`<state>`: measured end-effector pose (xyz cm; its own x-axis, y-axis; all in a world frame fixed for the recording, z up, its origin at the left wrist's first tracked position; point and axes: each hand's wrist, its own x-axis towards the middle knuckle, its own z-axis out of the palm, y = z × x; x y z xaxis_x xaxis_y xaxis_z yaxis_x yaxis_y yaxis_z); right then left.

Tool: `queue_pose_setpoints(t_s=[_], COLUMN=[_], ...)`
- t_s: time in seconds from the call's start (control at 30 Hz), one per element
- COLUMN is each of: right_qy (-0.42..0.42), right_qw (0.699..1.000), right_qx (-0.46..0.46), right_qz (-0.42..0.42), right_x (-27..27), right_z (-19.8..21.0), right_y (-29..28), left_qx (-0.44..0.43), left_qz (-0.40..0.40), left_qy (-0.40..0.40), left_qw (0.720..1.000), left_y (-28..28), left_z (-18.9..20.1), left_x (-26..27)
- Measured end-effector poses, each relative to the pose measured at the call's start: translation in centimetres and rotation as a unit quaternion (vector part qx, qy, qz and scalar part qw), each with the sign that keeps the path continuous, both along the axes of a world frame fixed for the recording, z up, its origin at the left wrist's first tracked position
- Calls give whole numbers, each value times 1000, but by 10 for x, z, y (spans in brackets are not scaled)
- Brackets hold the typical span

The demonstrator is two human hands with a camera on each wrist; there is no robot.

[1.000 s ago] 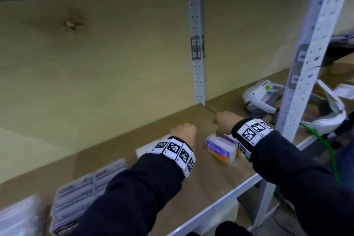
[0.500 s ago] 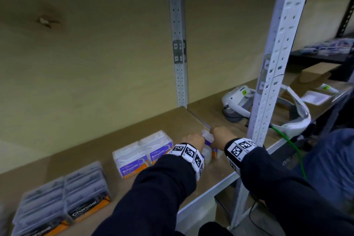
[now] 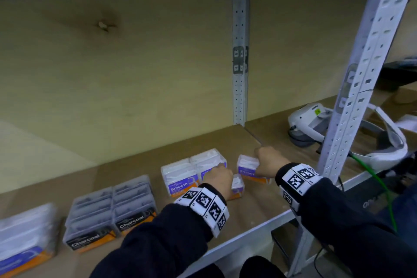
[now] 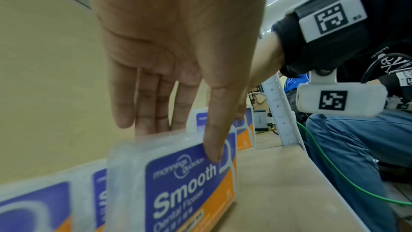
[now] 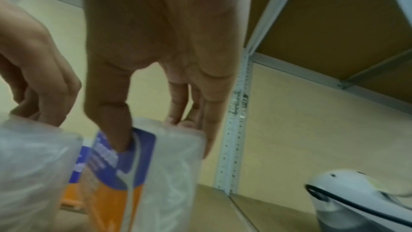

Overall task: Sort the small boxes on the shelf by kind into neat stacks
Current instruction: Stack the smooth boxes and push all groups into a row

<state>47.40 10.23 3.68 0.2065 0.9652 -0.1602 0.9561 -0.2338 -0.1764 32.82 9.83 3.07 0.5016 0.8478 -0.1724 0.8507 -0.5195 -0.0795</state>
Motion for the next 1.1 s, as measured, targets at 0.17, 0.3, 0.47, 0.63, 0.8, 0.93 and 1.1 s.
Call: queue_pose_setpoints(t_s=[0.17, 0.3, 0.47, 0.63, 0.8, 0.93, 1.1], right_qy=[19, 19, -11, -17, -33, -44, -48], right_qw=[994, 986, 978, 971, 967, 967, 966], right_qx=[0, 2, -14, -22, -25, -23, -16], right_qz=[104, 163, 208, 237, 251, 249, 254], right_x=[-32, -47, -56, -59, -62, -61, -61], right_z=[1, -2, -7, -14, -17, -22, -26], right_y=[3, 14, 28, 39, 43, 44, 44], left_qx=[-5, -4, -3, -5, -5, 5, 15], left_qz=[54, 87, 119, 132, 138, 135, 123], left_qy=[-15, -12, -7, -8, -23, -28, -28], left_qw=[998, 996, 993, 991, 990, 990, 992], left_y=[-4, -2, 1, 6, 10, 12, 18], left_z=[1, -2, -2, -2, -5, -6, -9], left_x=[-38, -62, -81, -85, -83, -82, -85])
